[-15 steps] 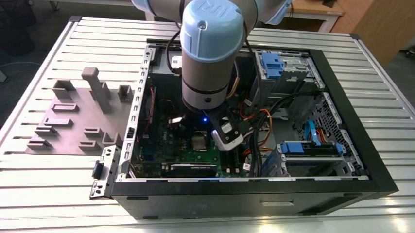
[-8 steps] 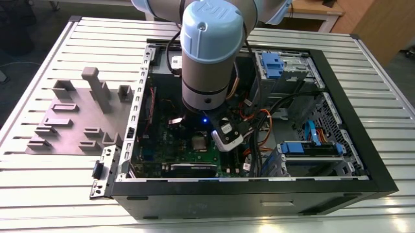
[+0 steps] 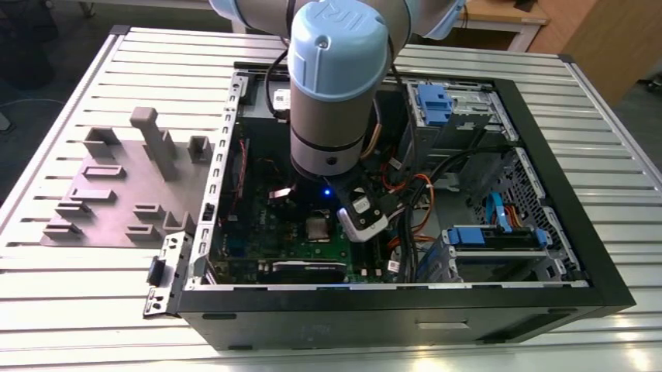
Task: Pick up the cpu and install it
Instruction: 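Place the cpu into insertion slot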
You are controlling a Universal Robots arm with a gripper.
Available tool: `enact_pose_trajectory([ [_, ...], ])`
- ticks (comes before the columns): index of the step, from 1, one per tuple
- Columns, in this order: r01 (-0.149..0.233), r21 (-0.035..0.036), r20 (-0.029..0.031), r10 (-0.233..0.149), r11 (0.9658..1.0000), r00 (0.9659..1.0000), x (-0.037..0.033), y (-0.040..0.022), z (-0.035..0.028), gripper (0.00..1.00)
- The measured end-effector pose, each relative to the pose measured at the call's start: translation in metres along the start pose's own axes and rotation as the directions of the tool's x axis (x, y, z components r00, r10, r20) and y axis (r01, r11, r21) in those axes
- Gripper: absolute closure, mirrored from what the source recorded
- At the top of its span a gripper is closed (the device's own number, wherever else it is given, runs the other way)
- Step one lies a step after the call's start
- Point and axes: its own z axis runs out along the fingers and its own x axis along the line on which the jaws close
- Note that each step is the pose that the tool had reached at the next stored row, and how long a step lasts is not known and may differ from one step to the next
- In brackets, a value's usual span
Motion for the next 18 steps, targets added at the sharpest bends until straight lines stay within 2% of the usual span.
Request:
enact_pose_trajectory([
  [4, 0.000, -0.0002, 0.0003, 0.000, 1.0000, 1.0000, 0.0000, 0.0001, -0.0010, 0.52],
  [9, 0.000, 0.0053, -0.0002, 0.000, 1.0000, 1.0000, 0.0000, 0.0001, -0.0051, 0.52],
  [14, -0.001, 0.0065, -0.0004, 0.001, 1.0000, 1.0000, 0.0000, 0.0001, -0.0053, 0.52],
  [18, -0.019, 0.0085, -0.0003, 0.019, 0.9998, 0.9998, 0.0000, 0.0005, -0.0053, 0.52],
])
